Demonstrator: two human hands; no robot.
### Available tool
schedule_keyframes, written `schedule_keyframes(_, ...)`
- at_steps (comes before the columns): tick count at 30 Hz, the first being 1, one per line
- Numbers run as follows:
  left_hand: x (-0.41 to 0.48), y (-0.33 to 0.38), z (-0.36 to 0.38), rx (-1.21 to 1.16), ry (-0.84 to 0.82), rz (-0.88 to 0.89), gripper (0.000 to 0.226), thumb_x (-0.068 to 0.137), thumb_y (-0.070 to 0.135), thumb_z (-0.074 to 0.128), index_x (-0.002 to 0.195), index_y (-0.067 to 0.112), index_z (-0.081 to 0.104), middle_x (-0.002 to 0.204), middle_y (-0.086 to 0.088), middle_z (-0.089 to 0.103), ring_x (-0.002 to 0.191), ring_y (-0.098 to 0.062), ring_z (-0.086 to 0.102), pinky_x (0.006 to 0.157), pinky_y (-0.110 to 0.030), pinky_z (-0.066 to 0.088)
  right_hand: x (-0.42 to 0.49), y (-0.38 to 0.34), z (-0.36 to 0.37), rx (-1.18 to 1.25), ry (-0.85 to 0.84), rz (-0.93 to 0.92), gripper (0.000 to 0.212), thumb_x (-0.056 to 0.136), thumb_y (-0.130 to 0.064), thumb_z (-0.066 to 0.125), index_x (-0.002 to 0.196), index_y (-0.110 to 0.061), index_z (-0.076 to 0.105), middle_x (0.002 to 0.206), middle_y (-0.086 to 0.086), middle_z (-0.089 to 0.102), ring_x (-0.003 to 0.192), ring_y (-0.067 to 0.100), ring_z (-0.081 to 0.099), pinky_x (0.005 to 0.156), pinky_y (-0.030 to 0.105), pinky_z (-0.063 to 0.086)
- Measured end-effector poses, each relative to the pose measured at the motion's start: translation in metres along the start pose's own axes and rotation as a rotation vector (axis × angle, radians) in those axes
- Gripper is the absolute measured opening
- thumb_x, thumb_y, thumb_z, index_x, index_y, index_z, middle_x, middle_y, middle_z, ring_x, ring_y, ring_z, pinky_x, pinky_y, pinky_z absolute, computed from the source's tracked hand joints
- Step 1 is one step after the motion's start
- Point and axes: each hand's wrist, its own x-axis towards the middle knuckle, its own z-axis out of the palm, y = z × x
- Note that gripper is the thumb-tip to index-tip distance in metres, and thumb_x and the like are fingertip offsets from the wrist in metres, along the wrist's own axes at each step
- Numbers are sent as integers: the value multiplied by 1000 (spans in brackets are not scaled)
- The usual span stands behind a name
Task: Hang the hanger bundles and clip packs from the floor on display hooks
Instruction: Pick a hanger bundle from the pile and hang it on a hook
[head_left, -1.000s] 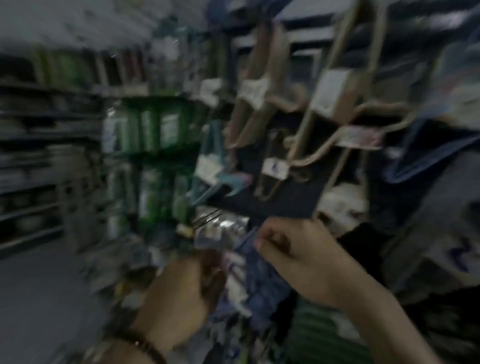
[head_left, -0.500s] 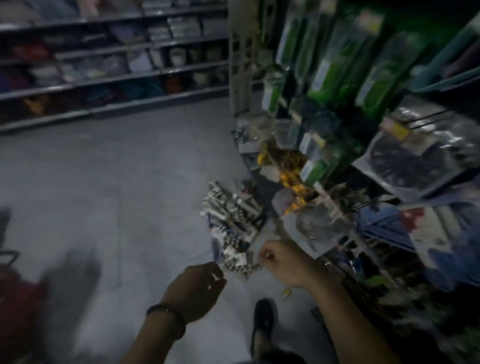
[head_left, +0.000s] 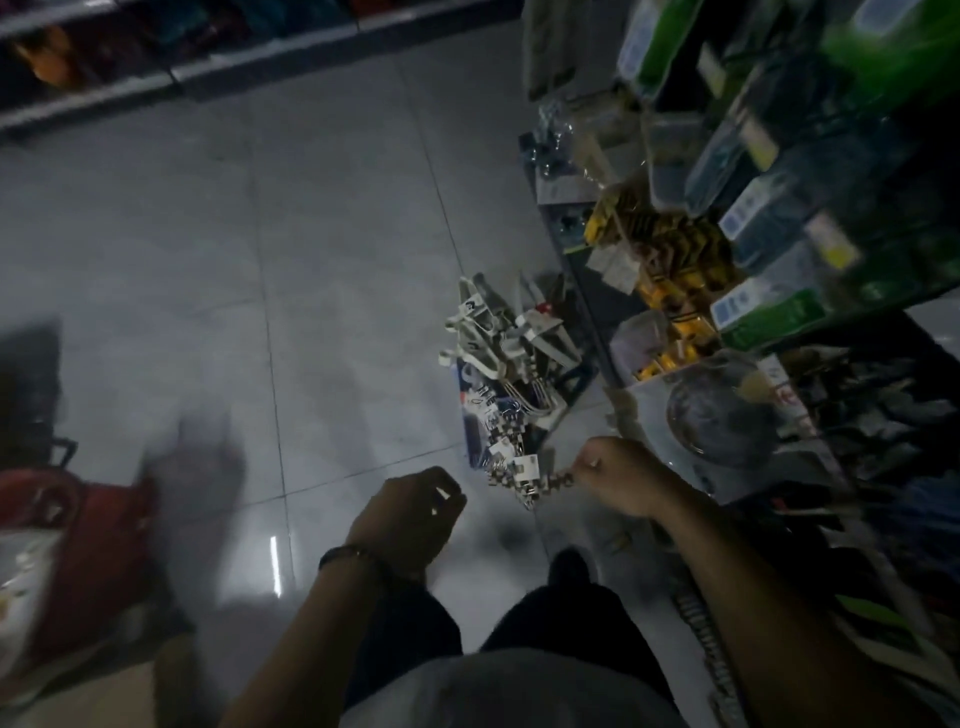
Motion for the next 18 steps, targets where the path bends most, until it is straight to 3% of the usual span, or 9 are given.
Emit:
schedule_keyframes(3,67,-25,-9,-6,-100,27,19,106,39,54,119,33,66,113,8,74,93,-6,70,88,-30,61,61,-1,3,36,19,98,28,105,-34,57,80,-22,60,89,8,71,83,22,65,73,33,48)
schedule_keyframes(6,151,-61,-14,38,-193,65,30,100,54,51,119,36,65,118,12,74,104,-8,70,97,-37,59,133,3,18,42,36,217,11,106,-36,55,97,-30,57,105,7,69,98,26,63,94,39,53)
schedule_keyframes(8,215,-82,-16,91,-271,99,30,102,50,53,122,32,66,123,9,73,112,-13,70,97,-30,54,183,6,37,70,53,291,14,107,-36,53,93,-32,54,100,1,61,91,21,55,87,33,48)
schedule_keyframes(12,354,-121,6,104,-353,93,24,106,35,54,121,21,67,122,0,73,111,-19,69,84,-25,46,304,21,89,276,51,400,32,105,-32,56,86,-6,63,77,14,57,73,19,52,66,32,39)
schedule_keyframes(13,387,-133,18,134,-358,90,25,107,35,53,121,20,66,121,-2,73,111,-20,68,83,-24,44,337,27,104,311,53,408,31,104,-30,57,82,-7,61,74,11,56,72,18,52,65,32,38)
schedule_keyframes(15,442,-157,47,197,-375,80,27,107,35,52,124,18,65,124,-3,72,116,-22,67,85,-25,43,399,42,136,324,26,383,23,103,-28,57,82,-19,59,80,1,58,78,19,55,66,30,39)
schedule_keyframes(17,498,-186,89,224,-398,62,29,106,33,56,130,19,63,131,-5,68,122,-23,63,94,-30,47,465,67,176,309,7,387,13,104,-29,58,106,-17,65,100,3,68,89,19,60,70,29,44)
schedule_keyframes(18,522,-198,107,235,-378,58,32,104,33,59,133,20,60,134,-5,63,124,-24,61,98,-32,49,497,82,195,280,4,383,20,105,-28,59,116,-13,63,109,4,69,93,19,62,71,29,48)
